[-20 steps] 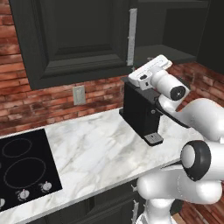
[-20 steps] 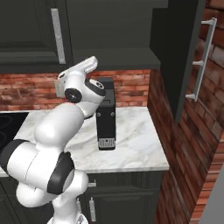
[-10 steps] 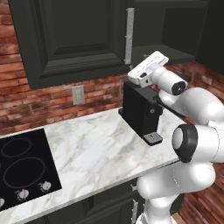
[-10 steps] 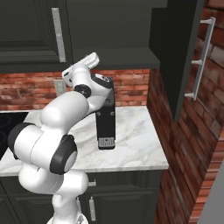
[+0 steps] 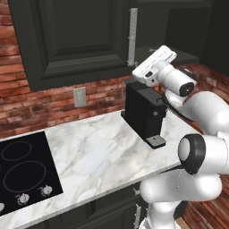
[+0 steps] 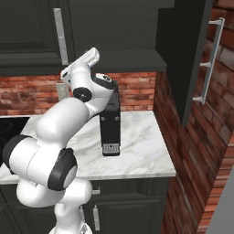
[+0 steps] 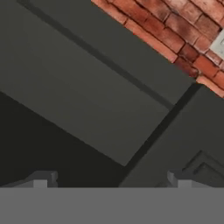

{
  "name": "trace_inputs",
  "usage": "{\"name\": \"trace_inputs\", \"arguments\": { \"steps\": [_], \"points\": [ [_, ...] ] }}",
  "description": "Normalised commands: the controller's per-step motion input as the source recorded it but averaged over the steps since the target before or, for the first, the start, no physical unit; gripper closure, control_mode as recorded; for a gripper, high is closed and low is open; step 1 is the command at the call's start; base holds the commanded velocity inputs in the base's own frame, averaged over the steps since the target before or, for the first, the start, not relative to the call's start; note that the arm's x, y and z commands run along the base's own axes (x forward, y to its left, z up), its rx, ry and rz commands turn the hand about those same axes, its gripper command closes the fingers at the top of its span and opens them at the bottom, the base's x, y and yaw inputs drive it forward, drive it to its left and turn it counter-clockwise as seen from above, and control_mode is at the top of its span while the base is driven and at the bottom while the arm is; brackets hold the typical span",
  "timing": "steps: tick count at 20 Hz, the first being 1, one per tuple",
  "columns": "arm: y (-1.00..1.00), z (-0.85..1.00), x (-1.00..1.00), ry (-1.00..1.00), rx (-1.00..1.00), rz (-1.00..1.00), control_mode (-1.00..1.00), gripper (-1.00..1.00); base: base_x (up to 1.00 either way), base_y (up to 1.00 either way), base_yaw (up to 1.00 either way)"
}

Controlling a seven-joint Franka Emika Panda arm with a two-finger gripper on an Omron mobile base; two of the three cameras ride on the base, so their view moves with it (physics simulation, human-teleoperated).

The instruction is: Pick the avocado and bread from the counter and place them on the plate. Then pick the jam from the cabinet and place it next to the plate. Lastly close the cabinet door.

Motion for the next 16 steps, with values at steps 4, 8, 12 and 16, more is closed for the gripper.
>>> {"name": "trace_inputs", "arguments": {
  "steps": [4,8,12,16],
  "points": [
    [0.00,0.65,-0.54,-0.09,0.00,0.01,-1.00,-1.00,0.00,0.00,0.00],
    [-0.09,0.42,-0.44,0.00,0.00,0.00,-1.00,-1.00,0.00,0.00,0.00],
    [-0.44,0.05,-0.65,0.03,0.00,0.00,-1.00,-1.00,0.00,0.00,0.00],
    [-0.64,0.05,-0.71,0.13,0.05,-0.03,-1.00,-1.00,0.00,0.00,0.00]
  ]
}}
